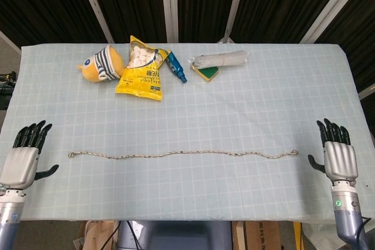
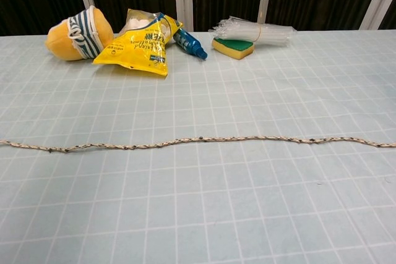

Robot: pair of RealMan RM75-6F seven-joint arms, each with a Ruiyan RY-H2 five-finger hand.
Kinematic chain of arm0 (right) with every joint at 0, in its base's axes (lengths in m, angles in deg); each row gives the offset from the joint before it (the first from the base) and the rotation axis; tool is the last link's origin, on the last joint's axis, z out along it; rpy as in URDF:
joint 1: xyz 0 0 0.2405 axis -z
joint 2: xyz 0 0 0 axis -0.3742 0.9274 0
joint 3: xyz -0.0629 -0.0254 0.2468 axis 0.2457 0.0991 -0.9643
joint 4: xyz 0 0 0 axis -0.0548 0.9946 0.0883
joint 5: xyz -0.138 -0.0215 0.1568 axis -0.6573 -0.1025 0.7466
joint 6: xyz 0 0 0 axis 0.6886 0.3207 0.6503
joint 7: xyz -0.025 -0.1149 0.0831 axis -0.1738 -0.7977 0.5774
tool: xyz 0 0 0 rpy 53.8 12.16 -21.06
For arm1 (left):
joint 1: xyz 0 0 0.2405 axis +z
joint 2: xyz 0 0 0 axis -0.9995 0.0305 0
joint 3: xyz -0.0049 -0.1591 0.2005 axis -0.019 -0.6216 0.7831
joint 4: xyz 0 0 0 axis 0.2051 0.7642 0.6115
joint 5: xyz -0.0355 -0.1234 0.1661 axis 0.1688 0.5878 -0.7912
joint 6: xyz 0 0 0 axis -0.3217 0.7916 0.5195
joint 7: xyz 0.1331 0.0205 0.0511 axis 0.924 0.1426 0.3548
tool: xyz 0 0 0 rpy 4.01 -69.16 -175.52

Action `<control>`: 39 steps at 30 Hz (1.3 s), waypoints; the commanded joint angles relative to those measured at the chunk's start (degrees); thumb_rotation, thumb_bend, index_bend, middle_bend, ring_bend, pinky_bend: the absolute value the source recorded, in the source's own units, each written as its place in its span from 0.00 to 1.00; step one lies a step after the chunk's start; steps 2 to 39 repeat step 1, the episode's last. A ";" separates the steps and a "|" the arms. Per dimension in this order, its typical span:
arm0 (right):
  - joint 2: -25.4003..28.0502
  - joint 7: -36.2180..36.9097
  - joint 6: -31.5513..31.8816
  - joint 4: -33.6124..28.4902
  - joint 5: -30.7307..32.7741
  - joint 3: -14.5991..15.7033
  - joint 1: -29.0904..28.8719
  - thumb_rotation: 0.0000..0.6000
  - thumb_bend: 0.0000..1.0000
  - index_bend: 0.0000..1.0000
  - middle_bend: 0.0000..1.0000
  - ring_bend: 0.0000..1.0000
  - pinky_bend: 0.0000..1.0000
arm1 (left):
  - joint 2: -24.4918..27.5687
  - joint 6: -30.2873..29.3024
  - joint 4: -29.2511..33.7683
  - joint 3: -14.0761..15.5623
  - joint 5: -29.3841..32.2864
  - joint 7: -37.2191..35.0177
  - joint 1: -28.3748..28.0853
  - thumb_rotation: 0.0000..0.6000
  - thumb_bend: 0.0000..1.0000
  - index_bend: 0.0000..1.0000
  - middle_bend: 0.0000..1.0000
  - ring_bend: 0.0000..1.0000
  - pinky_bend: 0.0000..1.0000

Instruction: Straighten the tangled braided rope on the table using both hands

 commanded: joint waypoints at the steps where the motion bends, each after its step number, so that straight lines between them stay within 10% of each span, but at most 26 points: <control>1: 3.48 4.58 6.96 -1.55 -9.87 5.05 4.77 1.00 0.31 0.00 0.00 0.00 0.00 | 3.22 -4.88 -1.86 3.29 -5.02 -5.58 4.10 1.00 0.15 0.03 0.00 0.00 0.00; 39: 3.48 4.58 6.96 -1.55 -9.87 5.05 4.77 1.00 0.31 0.00 0.00 0.00 0.00 | 3.22 -4.88 -1.86 3.29 -5.02 -5.58 4.10 1.00 0.15 0.03 0.00 0.00 0.00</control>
